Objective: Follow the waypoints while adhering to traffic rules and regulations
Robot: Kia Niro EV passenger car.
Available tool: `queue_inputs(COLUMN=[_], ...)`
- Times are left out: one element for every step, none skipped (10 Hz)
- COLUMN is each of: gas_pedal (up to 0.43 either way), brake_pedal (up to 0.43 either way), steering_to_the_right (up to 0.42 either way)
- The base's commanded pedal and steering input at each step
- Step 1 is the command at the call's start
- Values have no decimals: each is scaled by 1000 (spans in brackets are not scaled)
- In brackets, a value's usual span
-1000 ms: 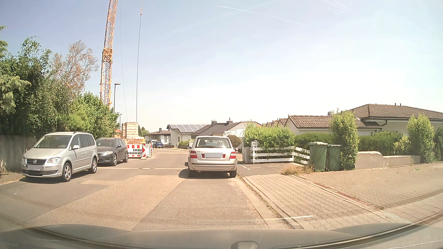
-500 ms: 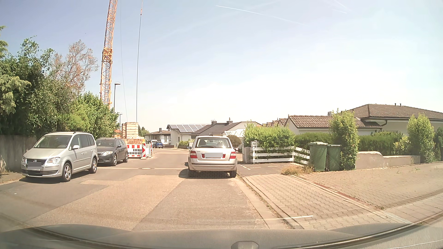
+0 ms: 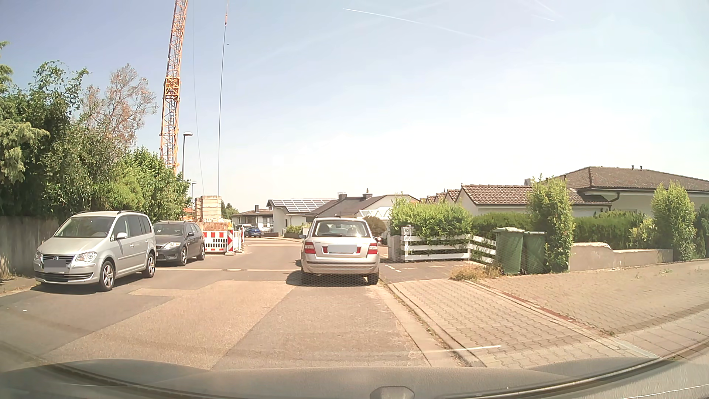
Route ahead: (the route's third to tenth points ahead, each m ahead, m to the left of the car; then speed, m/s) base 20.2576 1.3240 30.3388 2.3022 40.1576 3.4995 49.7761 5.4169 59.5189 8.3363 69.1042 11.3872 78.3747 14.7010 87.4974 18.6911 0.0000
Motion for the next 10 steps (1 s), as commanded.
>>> queue_inputs(gas_pedal=[0, 0, 0, 0, 0, 0, 0, 0, 0, 0], brake_pedal=[354, 354, 360, 354, 354, 354, 354, 354, 354, 354], steering_to_the_right=[-20, -20, -20, -20, -20, -19, -19, -18, -18, -16])
